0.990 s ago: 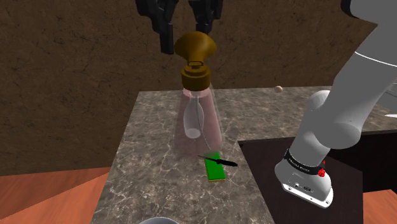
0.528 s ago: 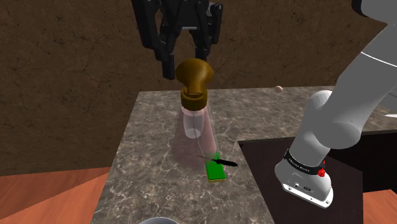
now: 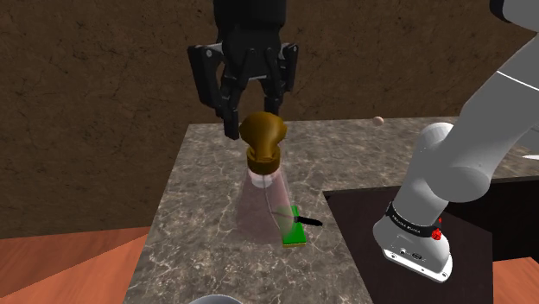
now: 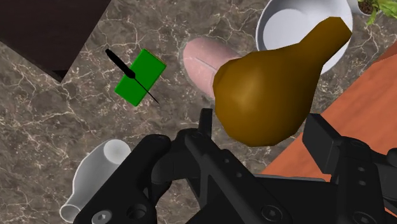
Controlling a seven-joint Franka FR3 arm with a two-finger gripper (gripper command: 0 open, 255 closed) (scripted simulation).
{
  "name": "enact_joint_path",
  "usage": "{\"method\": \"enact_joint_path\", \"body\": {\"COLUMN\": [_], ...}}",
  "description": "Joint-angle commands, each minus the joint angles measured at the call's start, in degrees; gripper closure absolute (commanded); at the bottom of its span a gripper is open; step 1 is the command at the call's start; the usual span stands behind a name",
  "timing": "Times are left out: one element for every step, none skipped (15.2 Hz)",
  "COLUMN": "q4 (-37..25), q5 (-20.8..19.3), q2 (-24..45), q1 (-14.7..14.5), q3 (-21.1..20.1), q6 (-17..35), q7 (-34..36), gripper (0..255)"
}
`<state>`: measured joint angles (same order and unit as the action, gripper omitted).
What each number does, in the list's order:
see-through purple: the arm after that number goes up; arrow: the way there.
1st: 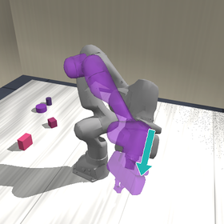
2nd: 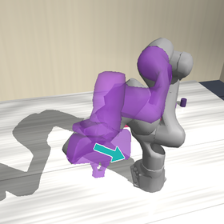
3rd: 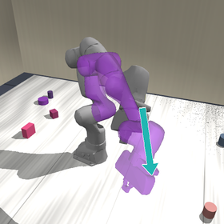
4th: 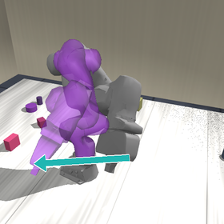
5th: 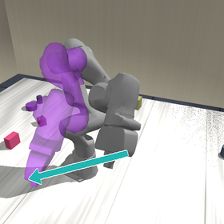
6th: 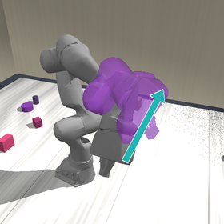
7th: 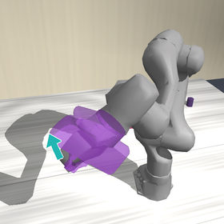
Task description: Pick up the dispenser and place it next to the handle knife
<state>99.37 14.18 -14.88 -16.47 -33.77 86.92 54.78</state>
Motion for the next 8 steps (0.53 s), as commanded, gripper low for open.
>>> {"method": "enact_joint_path", "body": {"q4": [2.2, 3.2, 4.2, 5.1, 6.1, 7.0, 7.9, 8.8], "q5": [0.3, 0.4, 0.5, 0.7, 0.8, 0.9, 1.0, 1.1], "q2": [-0.6, -0.8, -1.1, -1.3, -1.5, -1.7, -1.8, -2.0], "q1": [-0.1, -0.1, -0.2, -0.2, -0.3, -0.3, -0.4, -0.4], "q3": [0.0, 0.0, 0.0, 0.0, 0.0, 0.0, -0.1, -0.1], "q6": [1.7, 2.5, 3.2, 4.0, 4.7, 5.5, 6.2, 7.0], "q7": [-0.4, -0.6, -0.8, -0.9, -1.1, -1.3, -1.4, -1.5], "gripper": [255, 255, 255, 255, 255, 255, 255, 255]}}
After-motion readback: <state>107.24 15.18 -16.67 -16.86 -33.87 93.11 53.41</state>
